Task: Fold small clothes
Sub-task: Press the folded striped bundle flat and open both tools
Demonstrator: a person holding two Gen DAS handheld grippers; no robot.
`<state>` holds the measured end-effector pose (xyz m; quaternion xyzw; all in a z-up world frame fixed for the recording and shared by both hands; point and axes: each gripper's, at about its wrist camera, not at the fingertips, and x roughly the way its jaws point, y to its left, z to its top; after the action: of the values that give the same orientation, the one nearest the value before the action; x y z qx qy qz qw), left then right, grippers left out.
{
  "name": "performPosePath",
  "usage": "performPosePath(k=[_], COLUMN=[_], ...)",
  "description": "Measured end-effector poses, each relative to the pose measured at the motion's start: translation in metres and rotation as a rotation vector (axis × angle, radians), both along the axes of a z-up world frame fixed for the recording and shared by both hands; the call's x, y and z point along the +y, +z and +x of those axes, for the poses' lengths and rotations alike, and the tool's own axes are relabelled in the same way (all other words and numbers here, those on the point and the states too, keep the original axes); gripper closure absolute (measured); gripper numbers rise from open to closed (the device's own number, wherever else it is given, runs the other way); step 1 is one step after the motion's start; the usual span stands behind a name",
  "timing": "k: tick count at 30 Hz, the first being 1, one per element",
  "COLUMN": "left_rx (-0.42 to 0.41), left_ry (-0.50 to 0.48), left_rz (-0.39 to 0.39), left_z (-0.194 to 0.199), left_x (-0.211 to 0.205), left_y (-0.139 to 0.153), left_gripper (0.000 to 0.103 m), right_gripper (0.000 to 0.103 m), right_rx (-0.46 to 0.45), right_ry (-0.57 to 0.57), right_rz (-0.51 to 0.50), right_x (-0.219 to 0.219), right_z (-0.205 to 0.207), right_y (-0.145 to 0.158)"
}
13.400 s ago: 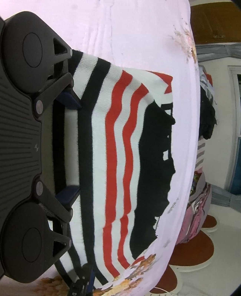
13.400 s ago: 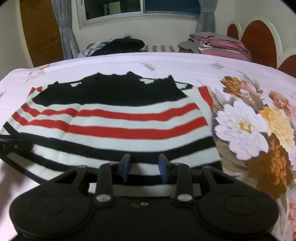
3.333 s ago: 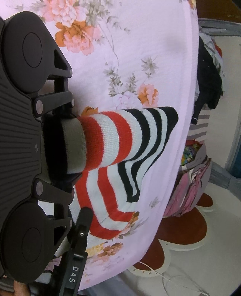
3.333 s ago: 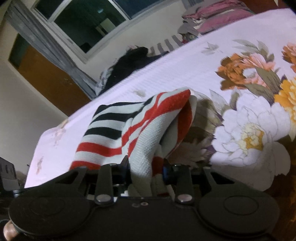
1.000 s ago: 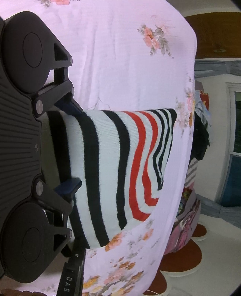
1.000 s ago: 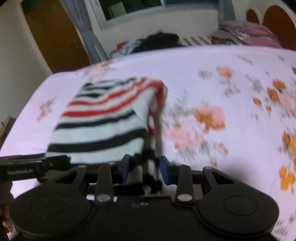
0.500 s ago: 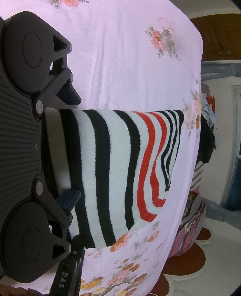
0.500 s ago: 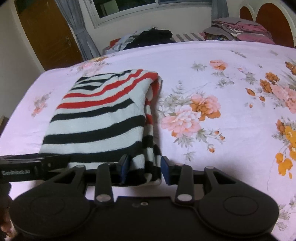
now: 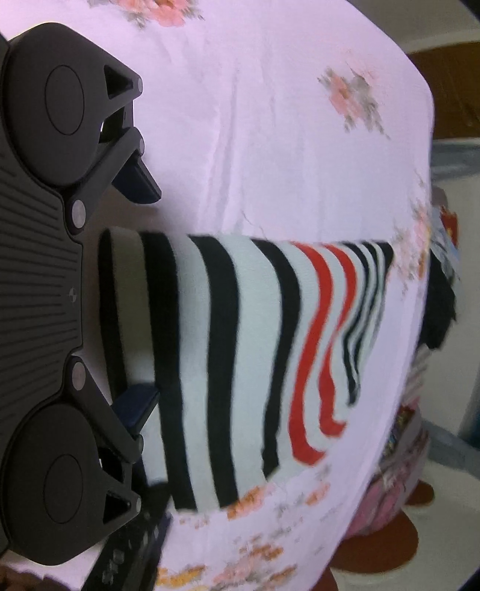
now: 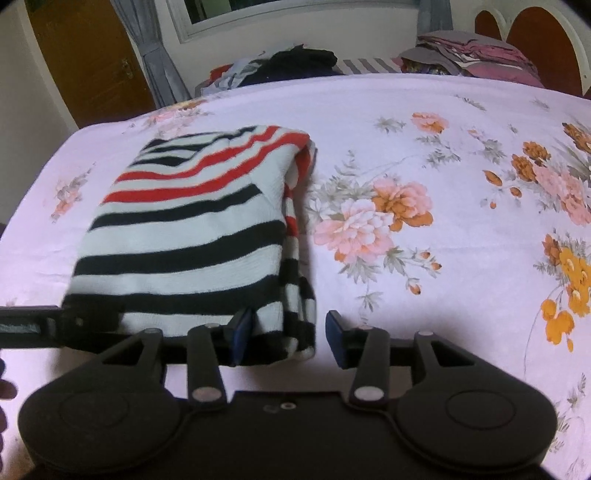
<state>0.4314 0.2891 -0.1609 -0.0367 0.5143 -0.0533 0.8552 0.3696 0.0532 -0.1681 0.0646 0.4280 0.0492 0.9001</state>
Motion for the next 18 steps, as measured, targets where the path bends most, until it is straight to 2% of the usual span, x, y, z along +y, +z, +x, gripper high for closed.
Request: performPosePath(k=[2,5,7,9,12,18], left_rx=[0.014,0.001,-0.024,-0.049,-0.094,-0.071], left_ry=[0.015,0.009,0.012,0.020,0.031,0.071], left_rz=[0.010,0.025,0.050,0.098,0.142,0.142], left_z=[0.000,-0.003,-0.005,-0.005,-0.009,-0.007], left_x=[0.000,-0.002,-0.004,-0.007,-0.009,0.000], left_y=[-0.001,0.002,0.006,0.009,0.015,0.024], left_gripper=[0.000,0.000,0.000,0.000,0.000,0.000], right_gripper=[0.058,0.055,0.049,0.048,0.048,0.046], right_rx=[-0.025,-0.048,-0.058,-0.039,0.001,-0.022], right_ry=[0.016,0.006,0.000,-0.010,-0.023,-0.018], right_rz=[-0.020,0.002,-0.016,-0.074,-0.066,-0.038], right_x=[0.003,0.001,0.002,0.003,-0.002,-0.004], right_z=[-0.001,0.000,0.003,0.008,0.013,0.002], right_y=[0.007,0.015,0.015,0.008,-0.002,0.007])
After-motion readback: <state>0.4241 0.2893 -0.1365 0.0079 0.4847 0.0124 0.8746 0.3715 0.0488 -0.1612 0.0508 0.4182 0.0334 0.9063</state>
